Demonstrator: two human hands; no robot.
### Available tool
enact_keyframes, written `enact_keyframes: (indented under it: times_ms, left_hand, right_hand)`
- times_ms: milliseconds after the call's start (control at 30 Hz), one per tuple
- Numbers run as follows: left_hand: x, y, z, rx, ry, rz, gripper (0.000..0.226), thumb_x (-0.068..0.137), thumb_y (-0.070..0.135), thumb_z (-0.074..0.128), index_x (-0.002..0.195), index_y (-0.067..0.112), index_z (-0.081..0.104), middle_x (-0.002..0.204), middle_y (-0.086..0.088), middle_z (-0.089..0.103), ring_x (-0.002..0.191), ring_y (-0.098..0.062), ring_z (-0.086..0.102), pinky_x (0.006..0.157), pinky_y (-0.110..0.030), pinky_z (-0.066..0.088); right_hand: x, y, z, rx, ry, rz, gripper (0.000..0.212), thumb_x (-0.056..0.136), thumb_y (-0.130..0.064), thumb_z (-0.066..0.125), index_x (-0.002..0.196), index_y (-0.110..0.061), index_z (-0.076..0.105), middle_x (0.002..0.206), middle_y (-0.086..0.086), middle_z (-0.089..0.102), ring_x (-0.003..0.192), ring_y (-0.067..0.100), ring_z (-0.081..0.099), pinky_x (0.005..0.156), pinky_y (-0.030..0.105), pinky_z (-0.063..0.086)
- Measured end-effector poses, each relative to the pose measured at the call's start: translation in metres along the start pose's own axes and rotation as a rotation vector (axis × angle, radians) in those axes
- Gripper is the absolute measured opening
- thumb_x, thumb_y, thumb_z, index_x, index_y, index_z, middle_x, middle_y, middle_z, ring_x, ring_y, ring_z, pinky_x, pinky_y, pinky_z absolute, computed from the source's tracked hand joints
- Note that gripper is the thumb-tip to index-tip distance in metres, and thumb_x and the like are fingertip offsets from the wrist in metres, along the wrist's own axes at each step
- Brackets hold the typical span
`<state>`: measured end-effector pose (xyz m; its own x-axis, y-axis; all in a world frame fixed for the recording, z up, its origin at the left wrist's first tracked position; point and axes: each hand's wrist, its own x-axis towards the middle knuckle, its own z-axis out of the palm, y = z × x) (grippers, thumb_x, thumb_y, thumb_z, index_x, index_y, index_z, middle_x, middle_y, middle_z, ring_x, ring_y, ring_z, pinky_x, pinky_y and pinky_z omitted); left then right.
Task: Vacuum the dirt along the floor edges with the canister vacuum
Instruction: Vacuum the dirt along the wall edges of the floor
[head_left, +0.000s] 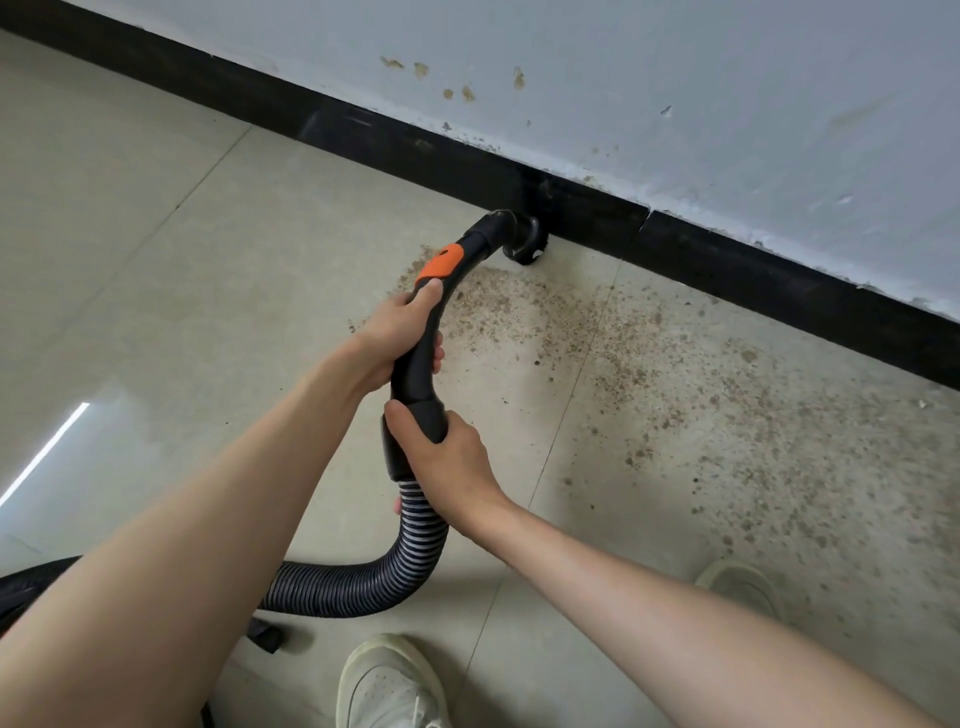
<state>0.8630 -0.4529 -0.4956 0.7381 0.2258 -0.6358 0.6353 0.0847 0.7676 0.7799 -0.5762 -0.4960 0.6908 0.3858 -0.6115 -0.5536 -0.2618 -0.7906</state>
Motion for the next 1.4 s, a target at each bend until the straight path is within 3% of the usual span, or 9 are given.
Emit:
enact_keyframes:
  times_ms: [67, 133, 300, 533, 733, 867, 933, 1100, 1400]
  left_hand:
    - [0.002, 0.004, -0.012, -0.022, 0.038, -0.005, 0.041, 0.098, 0.042, 0.043, 0.118, 0.007, 0.043, 0.066, -0.009, 0.053, 0.041, -0.015, 0.053, 0.044, -0.025, 0.05]
    - [0.005, 0.006, -0.027, -0.066, 0.092, -0.021, 0.042, 0.097, 0.043, 0.044, 0.116, 0.005, 0.044, 0.065, -0.009, 0.053, 0.043, -0.017, 0.053, 0.045, -0.027, 0.05]
    - [0.008, 0.001, -0.067, -0.191, 0.194, -0.075, 0.041, 0.096, 0.044, 0.044, 0.111, 0.006, 0.041, 0.059, -0.008, 0.052, 0.041, -0.017, 0.051, 0.043, -0.025, 0.048]
    - [-0.009, -0.019, -0.08, -0.218, 0.222, -0.103, 0.037, 0.095, 0.044, 0.044, 0.102, 0.008, 0.041, 0.047, -0.004, 0.052, 0.037, -0.016, 0.049, 0.041, -0.025, 0.047]
    - [-0.029, -0.039, -0.066, -0.192, 0.215, -0.089, 0.036, 0.096, 0.044, 0.045, 0.1, 0.009, 0.045, 0.052, -0.006, 0.053, 0.039, -0.017, 0.051, 0.042, -0.026, 0.048]
    - [-0.031, -0.031, -0.051, -0.133, 0.18, -0.072, 0.038, 0.097, 0.044, 0.044, 0.11, 0.008, 0.043, 0.063, -0.009, 0.052, 0.04, -0.017, 0.052, 0.043, -0.027, 0.048]
    - [-0.03, -0.025, -0.037, -0.077, 0.155, -0.047, 0.036, 0.098, 0.042, 0.043, 0.111, 0.008, 0.043, 0.066, -0.011, 0.052, 0.041, -0.017, 0.052, 0.043, -0.027, 0.048]
    - [-0.027, -0.017, 0.004, 0.075, 0.079, 0.017, 0.03, 0.099, 0.039, 0.041, 0.101, 0.009, 0.044, 0.067, -0.01, 0.051, 0.044, -0.018, 0.053, 0.042, -0.026, 0.048]
    - [-0.026, -0.012, 0.012, 0.14, 0.059, 0.041, 0.028, 0.099, 0.039, 0.042, 0.101, 0.011, 0.044, 0.067, -0.008, 0.051, 0.042, -0.016, 0.053, 0.041, -0.024, 0.048]
  right_hand:
    - [0.008, -0.008, 0.004, -0.058, -0.023, -0.004, 0.036, 0.086, -0.053, 0.063, 0.086, -0.019, 0.052, 0.086, 0.007, 0.064, 0.078, 0.036, 0.07, 0.075, 0.046, 0.06]
    - [0.015, -0.017, 0.009, -0.126, -0.067, -0.002, 0.036, 0.085, -0.055, 0.062, 0.083, -0.02, 0.052, 0.088, 0.007, 0.065, 0.083, 0.038, 0.069, 0.08, 0.05, 0.059]
    - [0.03, -0.035, 0.025, -0.212, -0.201, 0.032, 0.05, 0.082, -0.06, 0.063, 0.09, -0.011, 0.055, 0.08, 0.008, 0.065, 0.046, 0.024, 0.065, 0.044, 0.025, 0.05]
    - [0.015, -0.021, 0.038, -0.224, -0.255, 0.053, 0.051, 0.078, -0.062, 0.063, 0.087, -0.013, 0.055, 0.077, 0.006, 0.066, 0.043, 0.021, 0.065, 0.045, 0.025, 0.05]
    - [-0.009, 0.004, 0.037, -0.243, -0.209, 0.058, 0.045, 0.077, -0.064, 0.062, 0.083, -0.021, 0.049, 0.082, 0.001, 0.062, 0.073, 0.029, 0.069, 0.074, 0.045, 0.061]
    - [-0.014, 0.004, 0.03, -0.156, -0.167, 0.076, 0.042, 0.078, -0.06, 0.065, 0.083, -0.02, 0.052, 0.083, 0.003, 0.062, 0.081, 0.036, 0.07, 0.08, 0.052, 0.058]
    - [-0.015, 0.005, 0.023, -0.096, -0.143, 0.092, 0.038, 0.081, -0.055, 0.066, 0.082, -0.019, 0.054, 0.08, 0.003, 0.062, 0.076, 0.037, 0.069, 0.077, 0.051, 0.059]
    - [-0.022, 0.015, 0.002, 0.081, -0.113, 0.109, 0.032, 0.088, -0.044, 0.064, 0.087, -0.014, 0.053, 0.073, 0.005, 0.061, 0.047, 0.026, 0.063, 0.045, 0.026, 0.049]
    - [-0.02, 0.019, 0.001, 0.135, -0.109, 0.068, 0.03, 0.09, -0.041, 0.063, 0.091, -0.013, 0.053, 0.072, 0.005, 0.061, 0.044, 0.026, 0.063, 0.043, 0.025, 0.049]
